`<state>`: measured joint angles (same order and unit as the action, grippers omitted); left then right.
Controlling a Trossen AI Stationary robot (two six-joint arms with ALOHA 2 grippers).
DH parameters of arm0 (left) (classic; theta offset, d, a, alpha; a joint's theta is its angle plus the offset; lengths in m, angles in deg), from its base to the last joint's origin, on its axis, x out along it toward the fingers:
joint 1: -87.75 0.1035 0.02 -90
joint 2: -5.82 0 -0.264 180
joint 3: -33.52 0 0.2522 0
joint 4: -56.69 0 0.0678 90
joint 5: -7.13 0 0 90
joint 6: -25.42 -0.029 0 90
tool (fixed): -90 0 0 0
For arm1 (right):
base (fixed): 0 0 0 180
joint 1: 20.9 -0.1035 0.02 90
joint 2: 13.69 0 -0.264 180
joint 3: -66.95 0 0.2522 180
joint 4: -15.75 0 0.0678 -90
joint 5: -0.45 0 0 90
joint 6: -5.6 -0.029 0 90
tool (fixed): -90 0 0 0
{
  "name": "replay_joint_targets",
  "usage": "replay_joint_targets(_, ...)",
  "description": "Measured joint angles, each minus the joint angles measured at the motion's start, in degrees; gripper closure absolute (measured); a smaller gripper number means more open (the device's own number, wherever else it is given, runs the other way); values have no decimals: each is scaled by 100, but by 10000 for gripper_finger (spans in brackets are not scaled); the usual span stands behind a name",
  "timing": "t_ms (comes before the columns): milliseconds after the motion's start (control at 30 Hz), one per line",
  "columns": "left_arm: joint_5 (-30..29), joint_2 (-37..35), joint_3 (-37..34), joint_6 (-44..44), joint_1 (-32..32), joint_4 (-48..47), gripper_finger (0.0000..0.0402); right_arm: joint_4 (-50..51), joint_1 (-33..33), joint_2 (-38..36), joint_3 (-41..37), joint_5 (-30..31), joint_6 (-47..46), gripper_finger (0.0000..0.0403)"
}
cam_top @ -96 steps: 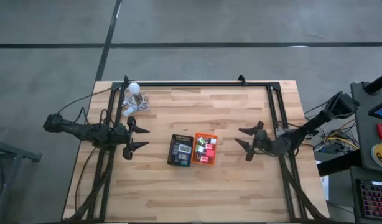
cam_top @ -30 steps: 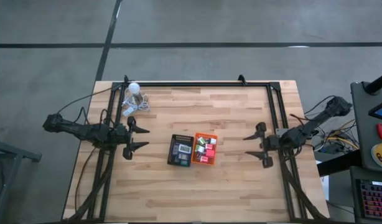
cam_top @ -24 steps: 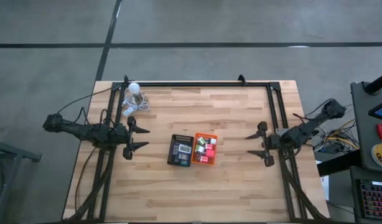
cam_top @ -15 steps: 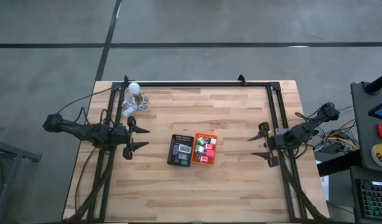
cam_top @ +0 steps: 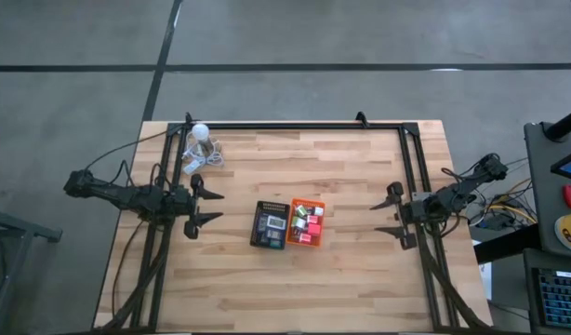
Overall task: Pick & Place Office items
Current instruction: Return to Home Position
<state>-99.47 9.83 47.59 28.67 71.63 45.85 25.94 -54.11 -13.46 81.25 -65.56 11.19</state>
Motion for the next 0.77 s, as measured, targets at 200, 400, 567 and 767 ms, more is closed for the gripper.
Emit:
replay_joint_targets(200, 0, 0, 0, 0, 0, 0, 149, 0, 0, 0, 0, 1, 0, 143)
replay_joint_targets(400, 0, 0, 1, 2, 2, 0, 149, 0, 0, 35, 0, 1, 0, 149)
replay_joint_targets(567, 0, 0, 1, 1, 2, 0, 149, -2, 0, 35, 0, 2, 0, 145)
replay_joint_targets(767, 0, 0, 1, 2, 2, 0, 149, -2, 0, 33, 0, 2, 0, 137)
